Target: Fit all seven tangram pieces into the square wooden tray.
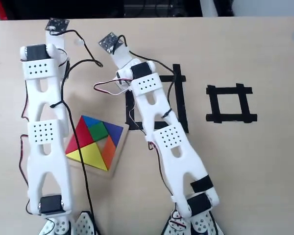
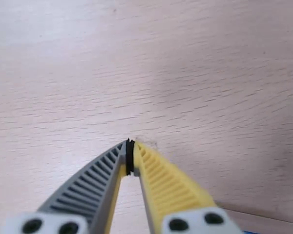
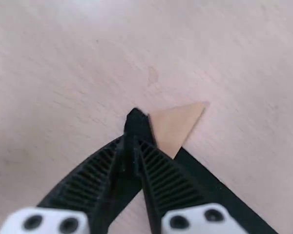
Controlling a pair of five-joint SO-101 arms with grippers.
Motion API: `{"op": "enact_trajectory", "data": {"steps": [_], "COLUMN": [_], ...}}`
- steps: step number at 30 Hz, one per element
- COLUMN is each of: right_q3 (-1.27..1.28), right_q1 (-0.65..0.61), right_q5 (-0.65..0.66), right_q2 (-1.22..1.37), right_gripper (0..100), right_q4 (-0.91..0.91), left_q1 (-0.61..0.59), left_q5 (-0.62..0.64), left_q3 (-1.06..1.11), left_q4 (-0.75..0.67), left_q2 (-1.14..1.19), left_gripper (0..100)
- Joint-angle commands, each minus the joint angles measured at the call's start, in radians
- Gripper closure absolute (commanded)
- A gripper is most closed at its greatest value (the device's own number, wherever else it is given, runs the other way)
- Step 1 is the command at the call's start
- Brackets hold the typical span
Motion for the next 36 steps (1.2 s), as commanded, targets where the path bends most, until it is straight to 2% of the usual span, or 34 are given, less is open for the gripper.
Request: {"op": "enact_trajectory", "data": {"steps": [1,5,9,12,17,19,26,30,36], "right_q3": [-0.05,-0.047,-0.041,-0.038,0.038,0.15,0.691,0.911,1.219], "right_q1": [0.017,0.021,0.161,0.287,0.425,0.456,0.446,0.471,0.549], "right_q5": [0.048,0.048,0.031,0.026,-0.048,-0.072,-0.071,-0.071,-0.037], "right_q2": [-0.099,-0.231,-0.357,-0.444,-0.607,-0.693,-1.098,-1.359,-1.756], "right_gripper": [98.7,98.7,98.8,98.8,98.8,98.8,98.8,98.7,98.7], "right_q4": [0.137,0.388,0.396,0.397,0.399,0.399,0.394,0.394,0.394], "left_q1": [0.067,0.182,0.219,0.219,0.206,0.203,0.177,0.116,-0.058], "left_q5": [-0.002,-0.003,-0.003,0.0,0.16,0.213,0.221,0.221,0.219], "left_q3": [-0.047,-0.047,-0.048,-0.044,-0.038,-0.002,0.311,0.432,0.768], "left_q4": [0.003,-0.049,-0.054,0.006,0.005,0.006,0.006,0.006,0.006], "left_q2": [-0.052,-0.054,-0.077,-0.198,-0.446,-0.516,-0.709,-0.898,-1.284], "left_gripper": [97,97,97,97,97,97,97,97,97]}}
